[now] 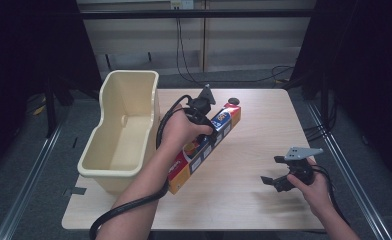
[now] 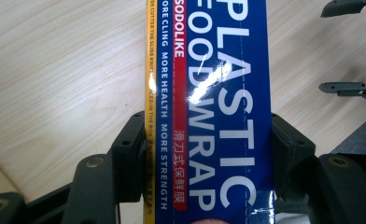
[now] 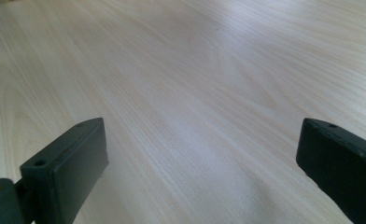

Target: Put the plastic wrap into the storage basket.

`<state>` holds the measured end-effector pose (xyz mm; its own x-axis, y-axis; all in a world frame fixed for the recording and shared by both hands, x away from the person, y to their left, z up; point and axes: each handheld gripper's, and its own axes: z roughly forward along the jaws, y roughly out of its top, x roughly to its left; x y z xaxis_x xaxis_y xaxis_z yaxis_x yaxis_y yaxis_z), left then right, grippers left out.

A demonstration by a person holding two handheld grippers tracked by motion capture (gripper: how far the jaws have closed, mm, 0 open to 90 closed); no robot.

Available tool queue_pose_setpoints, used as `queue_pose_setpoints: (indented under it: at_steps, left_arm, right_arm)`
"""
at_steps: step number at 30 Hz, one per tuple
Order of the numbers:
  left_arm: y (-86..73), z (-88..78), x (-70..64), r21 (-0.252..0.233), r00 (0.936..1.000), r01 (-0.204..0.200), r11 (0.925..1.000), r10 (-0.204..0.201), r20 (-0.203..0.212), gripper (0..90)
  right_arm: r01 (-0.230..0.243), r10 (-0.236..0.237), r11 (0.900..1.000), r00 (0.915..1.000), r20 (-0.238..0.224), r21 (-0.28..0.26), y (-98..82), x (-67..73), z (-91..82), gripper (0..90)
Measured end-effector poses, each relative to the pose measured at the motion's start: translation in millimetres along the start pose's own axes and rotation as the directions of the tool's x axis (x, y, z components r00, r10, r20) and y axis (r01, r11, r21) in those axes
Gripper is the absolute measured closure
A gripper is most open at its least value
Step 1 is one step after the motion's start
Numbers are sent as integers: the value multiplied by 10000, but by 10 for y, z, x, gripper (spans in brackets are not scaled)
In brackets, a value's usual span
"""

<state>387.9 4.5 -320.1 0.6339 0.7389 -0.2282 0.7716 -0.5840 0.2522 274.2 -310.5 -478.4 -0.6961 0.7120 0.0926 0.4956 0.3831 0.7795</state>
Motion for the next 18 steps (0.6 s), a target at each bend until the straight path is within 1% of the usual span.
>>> queue_pose_setpoints:
  at_steps: [4, 6, 12, 13, 14, 18]
  left_arm:
    - [0, -98, 34, -3, 9998, 174, 9998, -174, -59, 409]
    - [-2, -151, 51, -51, 9997, 235, 9997, -235, -96, 410]
    - [-13, -280, 87, -72, 9985, 539, 9985, -539, -27, 410]
    - [-17, -301, 100, -56, 9986, 517, 9986, -517, -62, 410]
    - [-23, -328, 115, -32, 9981, 614, 9981, -614, -30, 410]
    - [-38, -420, 140, -90, 9972, 730, 9973, -732, -149, 409]
  right_arm:
    - [13, -13, 10000, 10000, -51, 17, 1, 4, 4, 19]
    - [1, -1, 10000, 10000, 32, 2, 1, 5, 1, 18]
    - [0, 0, 10000, 10000, -40, 10, 2, 9, 5, 19]
    - [9, -9, 10000, 10000, -56, 30, 3, 9, 5, 19]
    - [14, -13, 10000, 10000, -83, 34, 3, 9, 6, 18]
    - [-9, 10, 10000, 9999, -102, 45, 4, 15, 8, 19]
